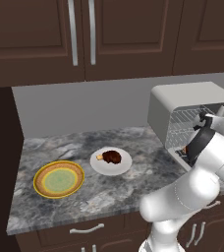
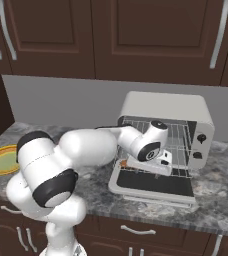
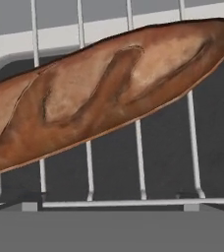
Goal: Open the toaster oven door. Place the baguette on the bottom rack in the toaster oven and place the steak on the top rack.
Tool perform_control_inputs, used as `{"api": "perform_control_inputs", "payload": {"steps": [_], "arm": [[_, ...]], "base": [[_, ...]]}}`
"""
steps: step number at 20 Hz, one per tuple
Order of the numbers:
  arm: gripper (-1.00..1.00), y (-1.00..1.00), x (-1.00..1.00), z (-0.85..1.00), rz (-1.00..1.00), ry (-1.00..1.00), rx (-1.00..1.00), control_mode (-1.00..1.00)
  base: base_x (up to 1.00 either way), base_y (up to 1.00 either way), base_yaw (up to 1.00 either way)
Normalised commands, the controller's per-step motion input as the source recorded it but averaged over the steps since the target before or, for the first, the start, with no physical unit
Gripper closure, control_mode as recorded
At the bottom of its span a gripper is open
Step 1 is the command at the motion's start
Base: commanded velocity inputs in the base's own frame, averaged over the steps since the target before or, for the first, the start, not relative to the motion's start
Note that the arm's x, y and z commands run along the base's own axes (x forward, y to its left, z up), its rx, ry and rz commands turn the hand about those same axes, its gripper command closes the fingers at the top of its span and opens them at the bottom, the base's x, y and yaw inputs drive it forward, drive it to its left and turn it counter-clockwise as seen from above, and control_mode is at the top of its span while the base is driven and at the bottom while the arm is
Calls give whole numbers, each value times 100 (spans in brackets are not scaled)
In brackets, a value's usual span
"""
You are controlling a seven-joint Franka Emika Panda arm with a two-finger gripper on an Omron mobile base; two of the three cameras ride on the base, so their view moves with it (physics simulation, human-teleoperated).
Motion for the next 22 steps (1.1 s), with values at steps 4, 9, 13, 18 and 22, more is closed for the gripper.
{"api": "perform_control_inputs", "payload": {"steps": [4, 9, 13, 18, 22], "arm": [[-100, 0, 18, -9, -2, -8, 0, -100], [-100, 2, 23, -16, -8, -16, 4, -100], [-100, 2, 9, -24, -11, -24, 6, -100], [-100, 1, 9, -17, -14, -26, 3, -100], [-100, 0, 20, -5, -11, -9, 0, -100]], "base": [[0, 0, 0], [0, 0, 0], [0, 0, 0], [0, 0, 0], [0, 0, 0]]}}
